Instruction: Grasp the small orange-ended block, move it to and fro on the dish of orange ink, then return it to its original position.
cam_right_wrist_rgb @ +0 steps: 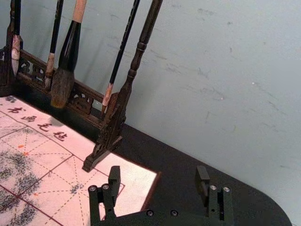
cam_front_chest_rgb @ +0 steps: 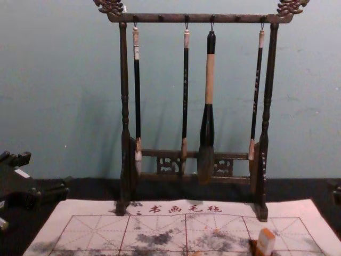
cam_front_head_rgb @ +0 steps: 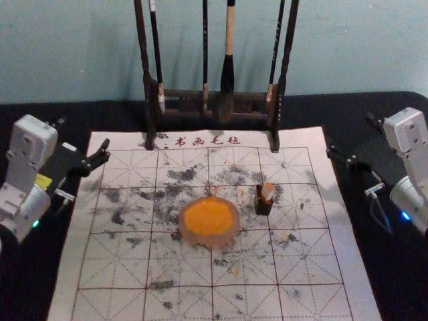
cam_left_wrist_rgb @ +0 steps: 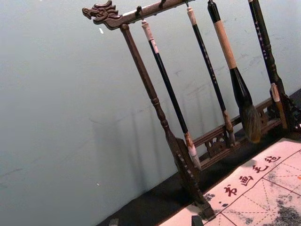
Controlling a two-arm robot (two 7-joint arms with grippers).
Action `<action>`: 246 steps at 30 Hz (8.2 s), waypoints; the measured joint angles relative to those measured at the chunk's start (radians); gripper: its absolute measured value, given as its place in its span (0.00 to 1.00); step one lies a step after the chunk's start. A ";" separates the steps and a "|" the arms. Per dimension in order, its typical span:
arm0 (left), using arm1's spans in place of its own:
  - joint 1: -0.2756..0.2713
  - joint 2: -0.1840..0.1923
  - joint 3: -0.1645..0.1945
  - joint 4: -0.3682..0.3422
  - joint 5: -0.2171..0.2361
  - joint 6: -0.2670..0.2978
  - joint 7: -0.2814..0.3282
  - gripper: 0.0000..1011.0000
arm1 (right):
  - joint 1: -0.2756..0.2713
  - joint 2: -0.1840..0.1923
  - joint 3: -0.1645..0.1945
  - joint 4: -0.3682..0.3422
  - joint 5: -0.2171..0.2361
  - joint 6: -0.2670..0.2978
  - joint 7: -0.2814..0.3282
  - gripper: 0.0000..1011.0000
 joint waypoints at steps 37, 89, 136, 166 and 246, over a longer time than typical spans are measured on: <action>0.000 0.000 0.000 0.000 0.000 0.000 0.000 0.99 | -0.106 0.034 0.041 -0.110 0.075 0.062 0.097 0.99; 0.000 0.000 0.000 0.000 0.000 0.000 0.000 0.99 | -0.111 -0.175 0.001 -0.082 0.057 0.146 0.258 0.99; 0.000 0.000 0.000 0.000 0.000 0.000 0.000 0.99 | -0.119 -0.185 0.021 -0.086 0.062 0.139 0.283 0.11; 0.000 0.000 0.000 0.000 0.000 0.000 0.000 0.99 | 0.027 -0.176 0.032 -0.175 0.125 0.313 0.471 0.11; 0.000 0.000 0.000 0.000 0.000 0.000 0.000 0.99 | 0.186 -0.178 -0.155 -0.005 0.079 0.449 0.557 0.11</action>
